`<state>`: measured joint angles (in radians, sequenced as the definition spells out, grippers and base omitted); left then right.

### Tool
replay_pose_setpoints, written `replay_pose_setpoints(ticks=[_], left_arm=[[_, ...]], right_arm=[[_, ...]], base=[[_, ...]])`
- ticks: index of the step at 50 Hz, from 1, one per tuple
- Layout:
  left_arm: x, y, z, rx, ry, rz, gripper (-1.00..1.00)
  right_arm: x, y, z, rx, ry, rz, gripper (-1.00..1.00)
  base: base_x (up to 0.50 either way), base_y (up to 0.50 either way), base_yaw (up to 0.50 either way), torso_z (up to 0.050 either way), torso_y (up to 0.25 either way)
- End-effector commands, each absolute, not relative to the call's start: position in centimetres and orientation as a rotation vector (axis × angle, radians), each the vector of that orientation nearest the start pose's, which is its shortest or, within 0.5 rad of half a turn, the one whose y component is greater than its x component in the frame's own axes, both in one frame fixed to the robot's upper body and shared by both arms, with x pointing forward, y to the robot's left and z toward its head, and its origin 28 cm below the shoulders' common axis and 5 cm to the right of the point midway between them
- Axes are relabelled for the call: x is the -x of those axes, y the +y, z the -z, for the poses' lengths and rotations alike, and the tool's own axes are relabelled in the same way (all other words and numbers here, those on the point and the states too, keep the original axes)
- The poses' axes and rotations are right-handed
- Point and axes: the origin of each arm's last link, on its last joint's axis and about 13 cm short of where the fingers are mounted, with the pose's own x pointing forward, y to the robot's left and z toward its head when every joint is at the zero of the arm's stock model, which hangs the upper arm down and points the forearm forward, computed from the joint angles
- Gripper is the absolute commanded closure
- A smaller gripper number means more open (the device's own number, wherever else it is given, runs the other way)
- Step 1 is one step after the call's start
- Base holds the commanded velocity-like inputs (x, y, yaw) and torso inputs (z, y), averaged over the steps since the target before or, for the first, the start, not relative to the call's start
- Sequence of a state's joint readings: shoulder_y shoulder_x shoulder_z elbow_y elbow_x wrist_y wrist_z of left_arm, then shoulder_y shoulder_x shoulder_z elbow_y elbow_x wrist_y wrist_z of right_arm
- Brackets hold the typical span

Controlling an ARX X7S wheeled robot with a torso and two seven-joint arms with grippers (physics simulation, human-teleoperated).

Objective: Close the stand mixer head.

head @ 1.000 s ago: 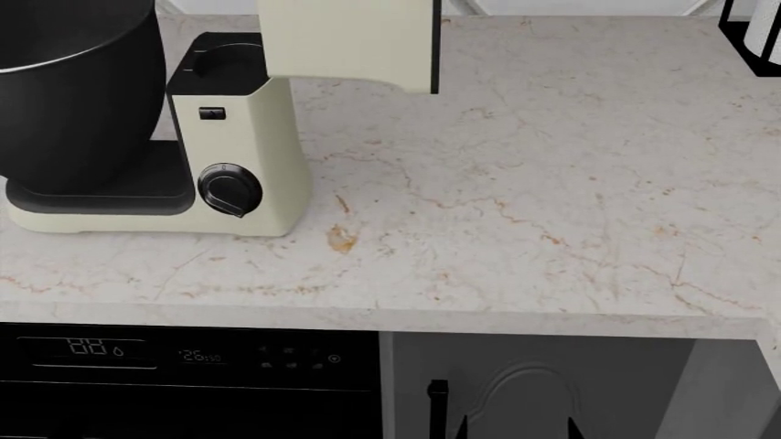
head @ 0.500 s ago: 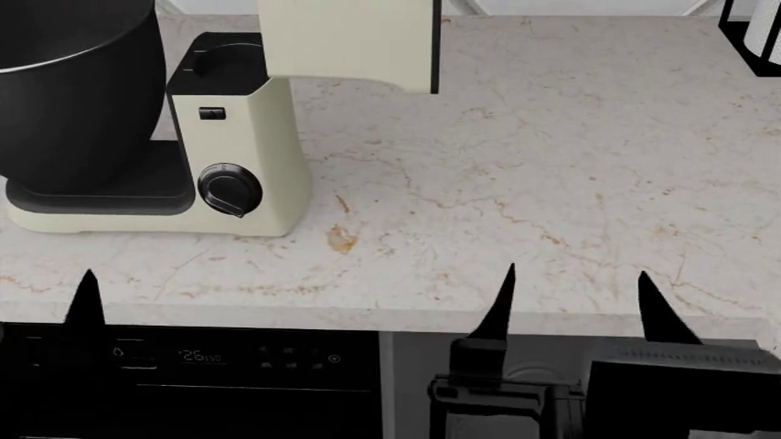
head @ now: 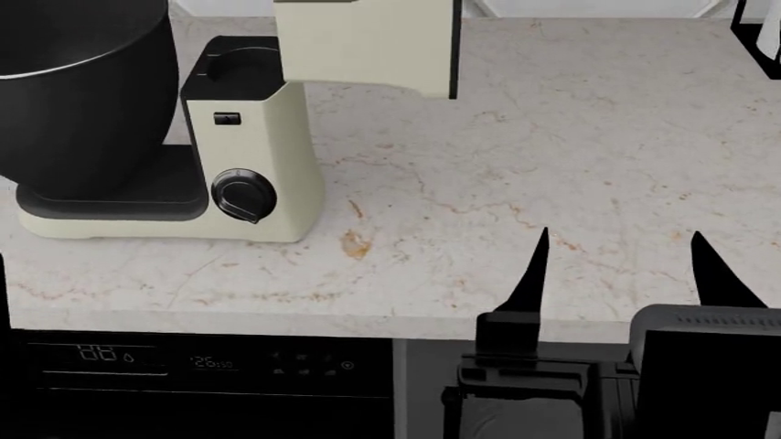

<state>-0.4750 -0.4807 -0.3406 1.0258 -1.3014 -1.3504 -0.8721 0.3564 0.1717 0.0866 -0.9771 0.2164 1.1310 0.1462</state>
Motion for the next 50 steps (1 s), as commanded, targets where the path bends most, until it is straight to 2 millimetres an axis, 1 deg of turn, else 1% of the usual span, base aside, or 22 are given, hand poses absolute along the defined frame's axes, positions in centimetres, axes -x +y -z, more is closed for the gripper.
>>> replay_pose_setpoints(ticks=[1, 4, 6, 11, 16, 20, 29, 33, 37, 39, 44, 48, 50], left_arm=[[-15.5, 24.4, -22.6, -0.09, -0.126, -0.093, -1.0], [-15.3, 24.4, -23.0, -0.094, -0.129, -0.096, -1.0], [-15.0, 24.4, -23.6, -0.094, -0.131, -0.1, -1.0], [-14.7, 24.4, -23.7, -0.102, -0.134, -0.098, -1.0], [-14.5, 24.1, -24.0, -0.127, -0.129, -0.089, -1.0], [-14.3, 24.1, -24.3, -0.12, -0.139, -0.083, -1.0], [-14.1, 24.2, -24.2, -0.113, -0.122, -0.083, -1.0], [-13.8, 24.3, -24.6, -0.109, -0.135, -0.092, -1.0], [-13.5, 24.4, -24.9, -0.112, -0.14, -0.097, -1.0], [-13.4, 24.4, -25.0, -0.113, -0.141, -0.096, -1.0], [-13.5, 24.3, -25.1, -0.109, -0.141, -0.092, -1.0], [-13.6, 24.3, -24.9, -0.104, -0.131, -0.09, -1.0], [-13.6, 24.4, -24.9, -0.101, -0.126, -0.09, -1.0]], right_arm=[[-19.2, -12.2, -20.2, 0.068, -0.226, 0.063, -1.0], [-19.2, -12.2, -20.2, 0.068, -0.228, 0.061, -1.0], [-19.1, -12.1, -20.4, 0.064, -0.233, 0.061, -1.0], [-18.9, -12.5, -20.9, 0.065, -0.259, 0.08, -1.0], [-18.8, -13.1, -21.1, 0.07, -0.266, 0.124, -1.0], [-18.7, -13.3, -21.1, 0.079, -0.27, 0.137, -1.0], [-18.2, -13.5, -21.7, 0.09, -0.281, 0.15, -1.0], [-18.0, -13.4, -21.9, 0.095, -0.288, 0.145, -1.0], [-17.6, -13.7, -22.2, 0.087, -0.305, 0.145, -1.0], [-17.1, -14.2, -22.5, 0.092, -0.315, 0.148, -1.0], [-16.4, -14.6, -23.6, 0.091, -0.343, 0.168, -1.0], [-15.2, -15.0, -25.7, 0.062, -0.414, 0.18, -1.0], [-15.2, -15.3, -26.2, 0.084, -0.408, 0.187, -1.0]], base=[[0.31, 0.43, 0.0, 0.0, 0.0], [0.33, 0.45, 0.0, 0.0, 0.0], [0.34, 0.45, 0.0, 0.0, 0.0], [0.34, 0.45, 0.0, 0.0, 0.0], [0.36, 0.4, 0.0, 0.0, 0.0], [0.42, 0.18, 0.0, 0.0, 0.0], [0.42, 0.16, 0.0, 0.0, 0.0], [0.42, 0.05, 0.0, 0.0, 0.0], [0.08, 0.01, 0.0, 0.0, 0.0], [0.0, 0.0, 0.0, 0.0, 0.0], [0.0, 0.0, 0.0, 0.0, 0.0], [0.0, 0.0, 0.0, 0.0, 0.0], [0.0, 0.0, 0.0, 0.0, 0.0]])
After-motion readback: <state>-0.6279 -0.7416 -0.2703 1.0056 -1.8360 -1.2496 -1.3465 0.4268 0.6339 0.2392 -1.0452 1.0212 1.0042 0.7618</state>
